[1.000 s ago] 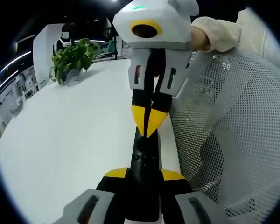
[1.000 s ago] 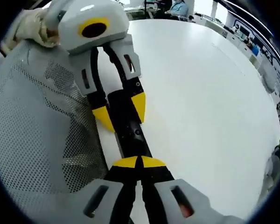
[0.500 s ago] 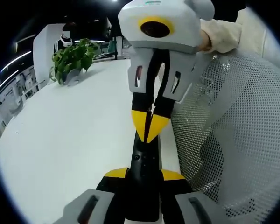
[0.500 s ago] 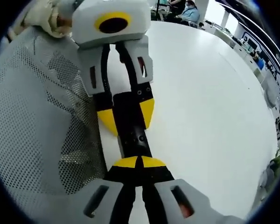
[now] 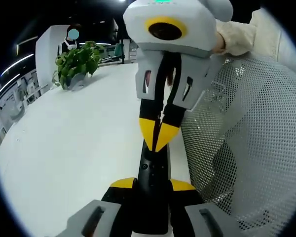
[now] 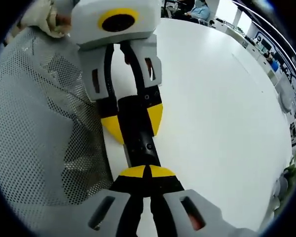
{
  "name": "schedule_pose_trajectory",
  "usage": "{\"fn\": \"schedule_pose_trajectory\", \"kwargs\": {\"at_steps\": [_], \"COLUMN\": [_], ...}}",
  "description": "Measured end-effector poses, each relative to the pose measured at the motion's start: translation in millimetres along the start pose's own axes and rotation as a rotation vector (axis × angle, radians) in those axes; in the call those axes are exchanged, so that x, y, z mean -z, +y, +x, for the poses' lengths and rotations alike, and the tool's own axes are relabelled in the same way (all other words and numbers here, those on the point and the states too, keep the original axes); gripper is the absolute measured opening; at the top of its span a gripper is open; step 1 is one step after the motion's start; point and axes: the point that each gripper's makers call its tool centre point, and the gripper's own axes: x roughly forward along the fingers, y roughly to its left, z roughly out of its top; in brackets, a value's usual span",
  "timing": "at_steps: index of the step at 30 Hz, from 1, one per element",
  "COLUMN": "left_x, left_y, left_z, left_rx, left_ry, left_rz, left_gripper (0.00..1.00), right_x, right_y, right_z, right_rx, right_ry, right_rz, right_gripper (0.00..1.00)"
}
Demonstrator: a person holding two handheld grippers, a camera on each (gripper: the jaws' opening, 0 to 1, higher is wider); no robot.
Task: Press the specified remote control buttons in sequence, fully releasing each button before pressing the next.
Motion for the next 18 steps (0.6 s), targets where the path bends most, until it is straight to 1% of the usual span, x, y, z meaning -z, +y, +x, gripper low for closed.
{"fn": "schedule_pose_trajectory", "kwargs": {"at_steps": [5,8,11,12,16,18], "left_x": [0.2,0.2,0.1,0.1,0.1,0.0], "left_y": [0.1,0.3,0.5,0.5,1.0,1.1], "left_z": [-0.2,0.0,0.0,-0.1,-0.2,-0.3], "left_rx": [0.001,0.002,0.003,0.003,0.006,0.006], "left_ry": [-0.002,-0.002,-0.006,-0.009,-0.013,-0.017], "left_rz": [0.0,-0.001,-0.003,-0.006,-0.009,-0.012], "left_gripper": [0.25,0.25,0.25,0.25,0.25,0.25], "right_x": [0.7,0.4,0.5,0.3,0.1,1.4], "right_y": [-1.5,-1.8,-1.2,-1.2,-0.7,-1.8], "right_z": [0.8,1.3,2.3,2.6,3.3,2.2], "right_rx": [-0.015,-0.028,-0.025,-0.022,-0.013,-0.008], "right_ry": [0.005,0.035,0.11,0.124,0.154,0.144], "right_rz": [0.031,0.056,0.018,0.012,-0.008,0.003], "right_gripper": [0.0,0.0,0.0,0.0,0.0,0.0]}}
